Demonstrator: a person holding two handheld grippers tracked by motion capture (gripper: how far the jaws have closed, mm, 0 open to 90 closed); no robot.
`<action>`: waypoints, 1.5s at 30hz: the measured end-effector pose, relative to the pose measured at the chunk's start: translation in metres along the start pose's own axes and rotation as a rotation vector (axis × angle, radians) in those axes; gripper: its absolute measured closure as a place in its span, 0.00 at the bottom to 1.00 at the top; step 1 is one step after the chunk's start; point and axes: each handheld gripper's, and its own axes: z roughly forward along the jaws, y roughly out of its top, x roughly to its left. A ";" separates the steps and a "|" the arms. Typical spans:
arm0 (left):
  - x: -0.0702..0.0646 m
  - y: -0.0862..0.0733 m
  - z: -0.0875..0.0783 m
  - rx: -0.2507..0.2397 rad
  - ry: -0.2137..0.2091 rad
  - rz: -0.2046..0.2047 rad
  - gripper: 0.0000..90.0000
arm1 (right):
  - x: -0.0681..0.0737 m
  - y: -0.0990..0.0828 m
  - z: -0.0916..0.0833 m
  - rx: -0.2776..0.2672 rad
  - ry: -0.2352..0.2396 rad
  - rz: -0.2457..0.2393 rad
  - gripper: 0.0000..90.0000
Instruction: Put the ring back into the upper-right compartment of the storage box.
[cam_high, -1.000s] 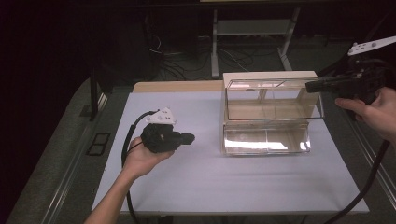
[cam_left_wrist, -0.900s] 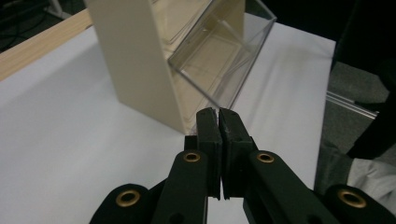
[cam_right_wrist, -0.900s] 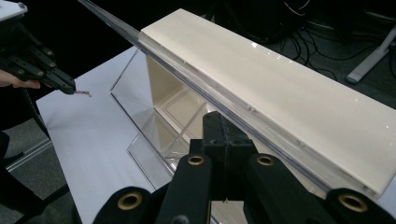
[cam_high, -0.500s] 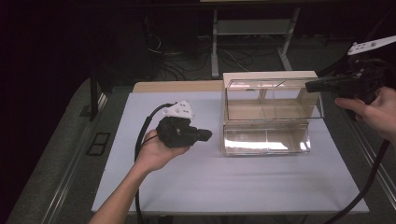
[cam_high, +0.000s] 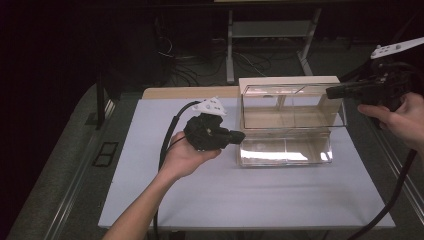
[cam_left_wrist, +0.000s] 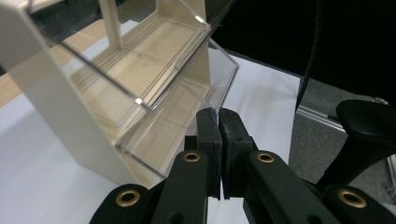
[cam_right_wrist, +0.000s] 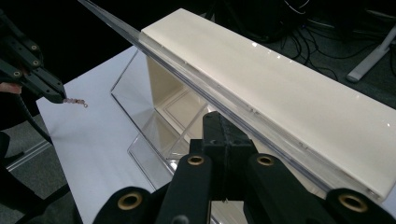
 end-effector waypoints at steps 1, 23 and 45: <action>-0.001 0.002 0.002 -0.004 -0.001 -0.001 0.97 | 0.000 0.000 0.000 0.000 0.001 0.000 0.99; -0.010 0.032 0.039 0.009 -0.002 0.069 0.97 | 0.002 0.001 0.002 0.001 0.007 -0.001 0.99; -0.015 0.064 0.081 0.010 0.007 0.127 0.97 | 0.003 0.002 0.004 -0.003 0.007 -0.005 0.99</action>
